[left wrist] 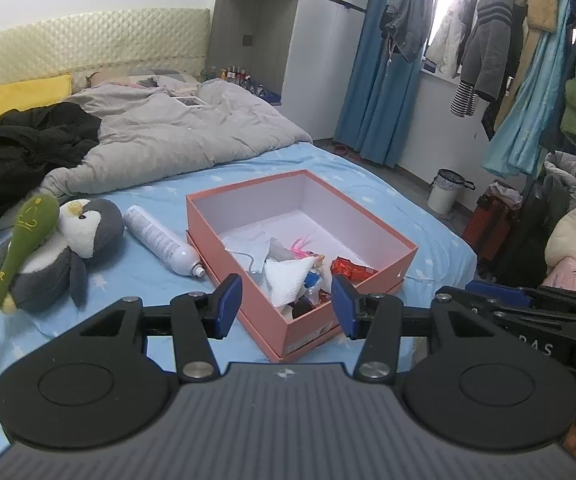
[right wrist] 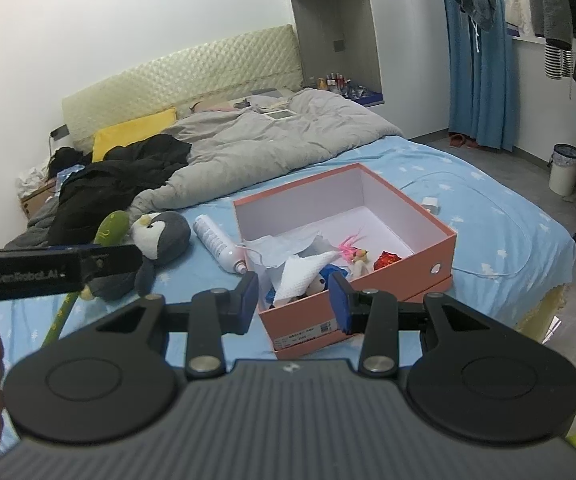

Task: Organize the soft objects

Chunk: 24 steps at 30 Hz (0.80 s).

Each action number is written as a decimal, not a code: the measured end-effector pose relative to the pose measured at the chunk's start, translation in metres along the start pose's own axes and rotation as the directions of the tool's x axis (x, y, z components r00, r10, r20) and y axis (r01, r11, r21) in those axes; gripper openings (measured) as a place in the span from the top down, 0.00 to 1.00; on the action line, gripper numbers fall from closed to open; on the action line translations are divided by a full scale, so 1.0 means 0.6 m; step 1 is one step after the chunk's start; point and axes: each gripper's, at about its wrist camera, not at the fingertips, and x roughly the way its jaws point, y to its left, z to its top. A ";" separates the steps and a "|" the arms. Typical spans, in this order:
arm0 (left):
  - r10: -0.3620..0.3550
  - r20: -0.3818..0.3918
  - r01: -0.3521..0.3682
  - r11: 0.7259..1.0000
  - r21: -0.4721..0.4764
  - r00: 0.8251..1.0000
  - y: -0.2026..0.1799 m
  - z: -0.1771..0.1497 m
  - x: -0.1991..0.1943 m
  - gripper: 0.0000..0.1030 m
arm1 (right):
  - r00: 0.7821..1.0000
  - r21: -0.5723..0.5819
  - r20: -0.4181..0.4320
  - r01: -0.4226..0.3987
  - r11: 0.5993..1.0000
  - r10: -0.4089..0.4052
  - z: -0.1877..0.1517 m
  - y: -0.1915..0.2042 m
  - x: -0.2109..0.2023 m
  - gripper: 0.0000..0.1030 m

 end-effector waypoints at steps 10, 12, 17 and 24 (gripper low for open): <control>-0.014 -0.010 0.013 0.999 -0.045 1.000 0.015 0.011 0.000 0.10 | 1.000 0.003 0.025 0.015 1.000 -0.016 0.003 -0.002 0.000 0.07; -0.006 -0.007 0.005 0.999 -0.043 1.000 0.016 0.012 0.001 0.04 | 1.000 0.010 0.017 0.022 1.000 -0.022 0.001 -0.004 0.003 0.07; 0.006 -0.015 -0.007 0.999 -0.048 1.000 0.017 0.012 0.005 0.02 | 0.999 0.005 0.018 0.037 0.999 -0.037 0.000 -0.006 0.005 0.07; 0.039 -0.020 -0.039 0.999 -0.035 0.999 0.013 0.012 0.002 0.00 | 0.999 0.011 0.022 0.039 0.999 -0.039 0.002 -0.007 0.003 0.07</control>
